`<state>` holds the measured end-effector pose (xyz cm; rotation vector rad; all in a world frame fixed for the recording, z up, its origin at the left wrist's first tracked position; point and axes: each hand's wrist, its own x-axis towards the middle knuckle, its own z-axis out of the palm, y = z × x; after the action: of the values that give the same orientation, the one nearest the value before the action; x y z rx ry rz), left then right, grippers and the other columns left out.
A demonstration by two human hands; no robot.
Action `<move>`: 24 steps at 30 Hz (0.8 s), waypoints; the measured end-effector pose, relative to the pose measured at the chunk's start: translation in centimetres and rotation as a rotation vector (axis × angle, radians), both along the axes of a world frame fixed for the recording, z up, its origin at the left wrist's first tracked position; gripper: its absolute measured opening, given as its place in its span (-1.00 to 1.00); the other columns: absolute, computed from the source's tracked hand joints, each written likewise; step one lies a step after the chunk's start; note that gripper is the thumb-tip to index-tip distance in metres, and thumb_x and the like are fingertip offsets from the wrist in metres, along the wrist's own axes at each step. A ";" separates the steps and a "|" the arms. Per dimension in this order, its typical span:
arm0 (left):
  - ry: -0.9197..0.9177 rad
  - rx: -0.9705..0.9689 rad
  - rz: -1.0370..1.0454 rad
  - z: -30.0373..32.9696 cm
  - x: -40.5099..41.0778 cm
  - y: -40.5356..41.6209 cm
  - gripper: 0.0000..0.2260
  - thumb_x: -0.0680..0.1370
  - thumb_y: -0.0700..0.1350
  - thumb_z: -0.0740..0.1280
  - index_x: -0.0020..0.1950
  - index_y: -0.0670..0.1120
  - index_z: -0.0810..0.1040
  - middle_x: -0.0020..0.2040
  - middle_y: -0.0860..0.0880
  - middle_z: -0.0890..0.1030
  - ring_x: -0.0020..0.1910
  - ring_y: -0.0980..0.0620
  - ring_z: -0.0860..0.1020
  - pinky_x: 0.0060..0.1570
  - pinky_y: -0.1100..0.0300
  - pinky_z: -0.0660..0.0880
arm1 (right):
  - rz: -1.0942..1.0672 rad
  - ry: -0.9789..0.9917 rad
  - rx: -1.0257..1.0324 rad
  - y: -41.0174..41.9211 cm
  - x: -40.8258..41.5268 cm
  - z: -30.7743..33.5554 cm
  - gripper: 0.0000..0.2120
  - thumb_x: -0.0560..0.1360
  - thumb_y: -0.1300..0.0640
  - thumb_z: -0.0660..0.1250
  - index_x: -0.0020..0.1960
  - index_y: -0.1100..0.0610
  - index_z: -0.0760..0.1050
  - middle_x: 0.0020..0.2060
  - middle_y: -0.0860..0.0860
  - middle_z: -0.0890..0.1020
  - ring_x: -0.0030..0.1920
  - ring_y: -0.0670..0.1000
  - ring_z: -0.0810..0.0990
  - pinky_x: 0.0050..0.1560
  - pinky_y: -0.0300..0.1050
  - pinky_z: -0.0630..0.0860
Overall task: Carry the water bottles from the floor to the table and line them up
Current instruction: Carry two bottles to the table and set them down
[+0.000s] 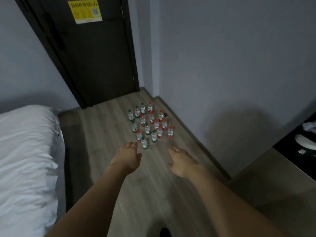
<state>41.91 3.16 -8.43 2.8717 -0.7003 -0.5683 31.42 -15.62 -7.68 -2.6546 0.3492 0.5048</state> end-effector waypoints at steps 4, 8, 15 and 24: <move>0.027 0.000 0.023 -1.0 6.8 1.0 -0.46 0.66 0.05 0.14 0.58 -0.17 0.15 0.55 -0.17 0.23 0.49 -0.19 0.24 0.45 0.04 0.23 | 0.002 0.018 0.013 0.3 7.3 -1.1 -0.34 0.55 0.02 0.28 0.55 0.15 0.11 0.51 0.09 0.23 0.49 0.13 0.21 0.48 -0.02 0.18; 0.048 0.027 -0.022 -2.6 14.9 1.9 -0.45 0.66 0.04 0.15 0.57 -0.18 0.15 0.55 -0.19 0.24 0.50 -0.18 0.23 0.45 0.05 0.22 | -0.021 0.022 0.030 1.0 15.0 -2.7 -0.33 0.53 -0.02 0.31 0.54 0.10 0.13 0.50 0.07 0.27 0.47 0.13 0.25 0.46 0.01 0.23; 0.047 0.023 -0.067 -2.7 30.3 1.4 -0.46 0.65 0.03 0.16 0.56 -0.17 0.17 0.53 -0.18 0.26 0.47 -0.19 0.28 0.42 0.02 0.26 | -0.113 -0.023 0.048 1.1 25.9 -3.1 -0.37 0.50 0.02 0.32 0.52 0.05 0.21 0.42 0.03 0.40 0.38 0.09 0.38 0.35 -0.04 0.36; 0.113 0.030 -0.166 -7.2 41.4 -5.2 -0.50 0.63 0.03 0.18 0.54 -0.10 0.22 0.47 -0.11 0.36 0.39 -0.13 0.37 0.31 0.03 0.35 | -0.149 0.061 0.083 -5.6 38.3 -6.7 -0.52 0.54 0.08 0.29 0.43 0.11 0.29 0.38 0.08 0.39 0.32 0.13 0.41 0.28 0.00 0.40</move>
<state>83.33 -2.01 -15.64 2.7988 -0.9237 -0.7628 69.76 -21.22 -14.37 -2.5139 0.5284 0.5406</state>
